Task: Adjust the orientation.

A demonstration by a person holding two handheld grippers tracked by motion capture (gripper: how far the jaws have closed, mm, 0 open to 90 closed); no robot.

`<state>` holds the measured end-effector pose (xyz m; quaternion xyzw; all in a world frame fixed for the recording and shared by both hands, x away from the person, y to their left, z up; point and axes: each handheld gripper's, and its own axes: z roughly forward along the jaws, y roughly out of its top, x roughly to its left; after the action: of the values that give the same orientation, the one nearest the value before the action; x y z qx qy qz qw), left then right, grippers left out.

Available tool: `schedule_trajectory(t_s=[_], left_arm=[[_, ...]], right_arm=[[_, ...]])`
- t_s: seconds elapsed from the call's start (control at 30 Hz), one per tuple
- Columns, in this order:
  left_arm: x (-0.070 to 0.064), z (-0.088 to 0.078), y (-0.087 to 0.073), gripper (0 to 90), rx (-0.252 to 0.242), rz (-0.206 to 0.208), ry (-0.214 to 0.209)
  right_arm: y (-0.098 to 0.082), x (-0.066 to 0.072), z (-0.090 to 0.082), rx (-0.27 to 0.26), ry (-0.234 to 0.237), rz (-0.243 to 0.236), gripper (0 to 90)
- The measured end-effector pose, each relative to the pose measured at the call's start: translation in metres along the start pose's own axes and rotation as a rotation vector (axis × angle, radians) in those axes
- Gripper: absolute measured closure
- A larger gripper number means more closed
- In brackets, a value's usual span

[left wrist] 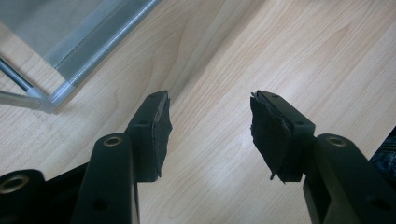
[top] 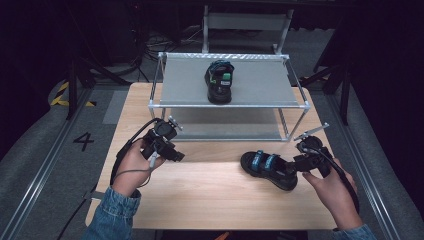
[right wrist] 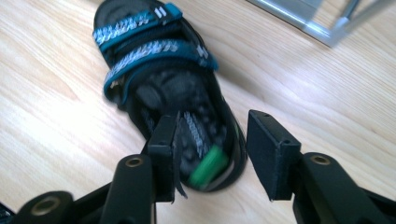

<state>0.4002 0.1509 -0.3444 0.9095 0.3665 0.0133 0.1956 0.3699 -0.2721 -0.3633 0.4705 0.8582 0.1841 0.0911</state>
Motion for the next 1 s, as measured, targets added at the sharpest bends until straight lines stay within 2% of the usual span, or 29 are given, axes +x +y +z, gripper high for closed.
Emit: schedule_trajectory(t_s=[0.1,0.13,0.17,0.23,0.27,0.37,0.43,0.5,0.57,0.67,0.8,0.9,0.93,0.97,1.0], left_arm=[[0.000,0.000,0.001,47.2,0.004,0.007,0.001],[0.000,0.000,0.001,47.2,0.001,0.007,0.001],[0.000,0.001,0.001,47.2,-0.005,0.005,-0.003],[0.000,0.000,0.001,47.2,-0.001,0.004,-0.003],[0.000,0.000,0.001,47.2,-0.004,0.002,-0.003],[0.001,-0.001,0.000,47.1,-0.002,0.000,-0.005],[0.002,-0.001,0.000,47.0,-0.005,0.001,-0.006],[0.002,-0.002,-0.001,47.1,-0.008,0.001,-0.005],[0.001,-0.002,-0.001,47.1,-0.004,-0.006,-0.001],[0.001,-0.003,-0.002,46.9,-0.007,-0.001,-0.001],[0.001,-0.004,-0.003,46.8,-0.013,-0.002,-0.004],[0.001,-0.004,-0.003,46.7,-0.013,-0.003,-0.005],[0.001,-0.004,-0.004,46.7,-0.006,-0.002,-0.002],[0.002,-0.004,-0.005,46.7,-0.009,-0.003,-0.003],[0.002,-0.004,-0.005,46.7,-0.012,-0.011,-0.005]], right_arm=[[-0.005,0.001,-0.002,0.029,-0.023,0.005,57.9],[-0.006,0.001,-0.001,0.045,-0.027,0.007,62.8],[-0.006,0.000,-0.001,0.054,-0.016,0.007,71.4],[-0.007,0.001,-0.004,0.044,-0.006,0.009,81.4],[-0.007,0.004,-0.006,0.037,-0.018,0.001,84.3],[-0.006,0.009,-0.011,0.023,-0.011,-0.008,85.6],[-0.005,0.015,-0.014,0.025,-0.003,-0.023,85.9],[-0.005,0.024,-0.016,0.029,0.035,-0.037,86.0],[-0.004,0.037,-0.018,0.037,0.059,-0.071,85.9],[-0.004,0.055,-0.015,0.038,0.089,-0.119,85.4],[-0.004,0.074,-0.008,0.041,0.140,-0.158,83.9],[-0.004,0.080,-0.003,0.049,0.153,-0.175,78.5],[-0.004,0.081,-0.003,0.049,0.149,-0.179,73.6],[-0.003,0.080,-0.005,0.031,0.145,-0.172,64.0],[-0.003,0.080,-0.005,0.031,0.145,-0.172,64.0]])
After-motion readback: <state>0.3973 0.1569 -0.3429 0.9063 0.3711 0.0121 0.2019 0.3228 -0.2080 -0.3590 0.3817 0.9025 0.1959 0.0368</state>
